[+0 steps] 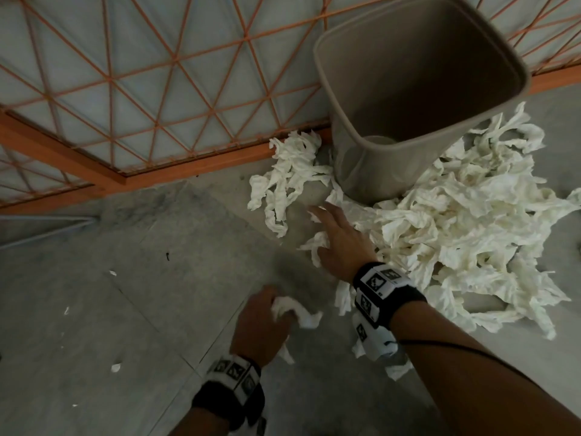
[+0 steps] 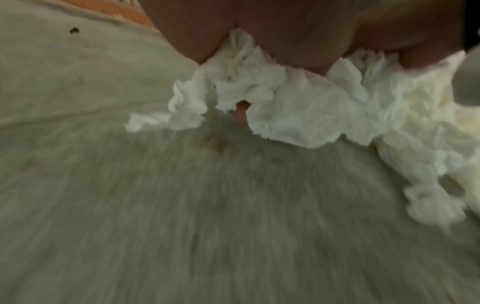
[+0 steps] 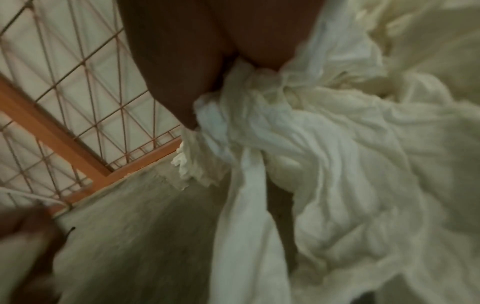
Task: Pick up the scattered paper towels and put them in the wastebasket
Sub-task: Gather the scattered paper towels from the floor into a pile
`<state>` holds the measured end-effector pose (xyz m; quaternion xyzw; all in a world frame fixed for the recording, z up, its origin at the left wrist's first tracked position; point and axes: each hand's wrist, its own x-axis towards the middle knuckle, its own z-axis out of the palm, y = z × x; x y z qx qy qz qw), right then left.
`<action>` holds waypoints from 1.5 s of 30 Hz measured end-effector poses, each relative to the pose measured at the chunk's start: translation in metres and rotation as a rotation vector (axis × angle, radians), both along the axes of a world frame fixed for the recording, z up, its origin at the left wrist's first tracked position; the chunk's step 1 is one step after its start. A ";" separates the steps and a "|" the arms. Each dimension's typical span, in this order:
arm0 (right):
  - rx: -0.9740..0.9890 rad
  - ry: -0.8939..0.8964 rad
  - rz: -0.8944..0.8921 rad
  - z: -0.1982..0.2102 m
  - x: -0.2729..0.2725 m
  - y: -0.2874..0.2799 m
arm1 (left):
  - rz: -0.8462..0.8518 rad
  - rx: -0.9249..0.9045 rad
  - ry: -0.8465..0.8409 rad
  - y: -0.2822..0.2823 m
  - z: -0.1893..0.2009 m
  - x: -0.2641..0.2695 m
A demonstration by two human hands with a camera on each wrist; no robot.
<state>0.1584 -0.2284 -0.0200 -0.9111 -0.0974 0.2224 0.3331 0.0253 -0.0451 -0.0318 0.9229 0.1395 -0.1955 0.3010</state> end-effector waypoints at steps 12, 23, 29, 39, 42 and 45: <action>-0.253 0.097 0.038 -0.028 -0.002 0.005 | -0.237 0.214 -0.065 0.019 -0.002 0.149; 0.140 0.029 -0.264 -0.001 -0.026 -0.010 | -0.095 0.057 -0.273 0.008 -0.002 0.136; 0.283 0.007 -0.294 0.046 -0.006 -0.007 | 0.052 -0.183 -0.459 0.005 0.056 0.125; 0.680 -0.281 -0.431 0.190 0.022 -0.004 | 0.070 -0.506 -0.759 -0.043 0.202 0.141; 0.834 -0.410 -0.535 0.227 0.043 -0.018 | -0.021 -0.518 -0.869 -0.072 0.243 0.152; 0.938 -0.536 -0.601 0.259 0.064 -0.041 | -0.102 -0.521 -0.938 -0.099 0.270 0.174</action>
